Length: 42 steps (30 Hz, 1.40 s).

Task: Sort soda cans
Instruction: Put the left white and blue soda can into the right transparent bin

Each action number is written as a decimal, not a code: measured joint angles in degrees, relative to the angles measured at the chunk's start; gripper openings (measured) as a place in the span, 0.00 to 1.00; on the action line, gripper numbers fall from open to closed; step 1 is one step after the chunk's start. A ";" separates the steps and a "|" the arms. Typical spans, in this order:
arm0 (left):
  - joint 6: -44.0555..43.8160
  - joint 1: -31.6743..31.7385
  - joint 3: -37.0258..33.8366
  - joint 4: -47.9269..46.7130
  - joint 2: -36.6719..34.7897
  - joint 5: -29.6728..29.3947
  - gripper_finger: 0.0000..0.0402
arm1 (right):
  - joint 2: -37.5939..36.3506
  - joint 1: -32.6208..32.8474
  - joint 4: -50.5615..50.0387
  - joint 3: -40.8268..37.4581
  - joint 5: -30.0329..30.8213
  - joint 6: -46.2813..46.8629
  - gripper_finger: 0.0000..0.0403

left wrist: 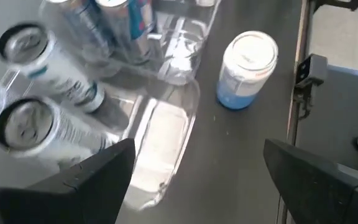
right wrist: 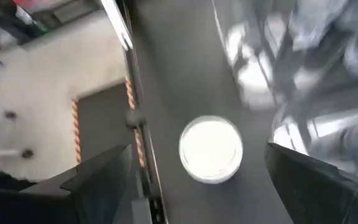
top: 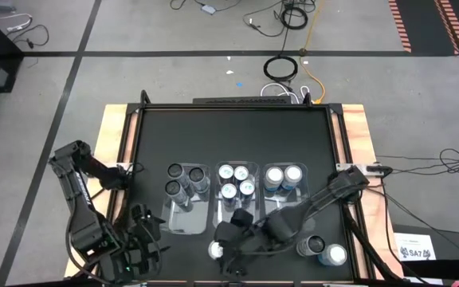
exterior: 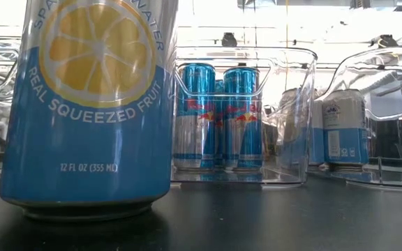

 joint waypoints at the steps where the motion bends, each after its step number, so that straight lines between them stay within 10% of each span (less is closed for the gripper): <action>1: 1.69 0.40 0.00 0.91 0.00 0.06 0.91 | 0.51 -0.30 0.32 -0.82 -1.44 1.33 0.89; 7: 7.66 2.13 -2.38 4.24 -0.07 0.84 0.91 | 0.83 -0.83 -2.97 -5.97 -6.81 17.41 0.89; 28: 7.55 2.67 -7.26 7.18 -0.07 2.38 0.91 | 3.79 4.23 -0.82 -8.28 5.28 44.68 0.89; 42: 7.62 2.67 -7.26 8.75 -0.07 2.37 0.91 | 8.72 4.26 8.42 -8.33 8.78 44.15 0.89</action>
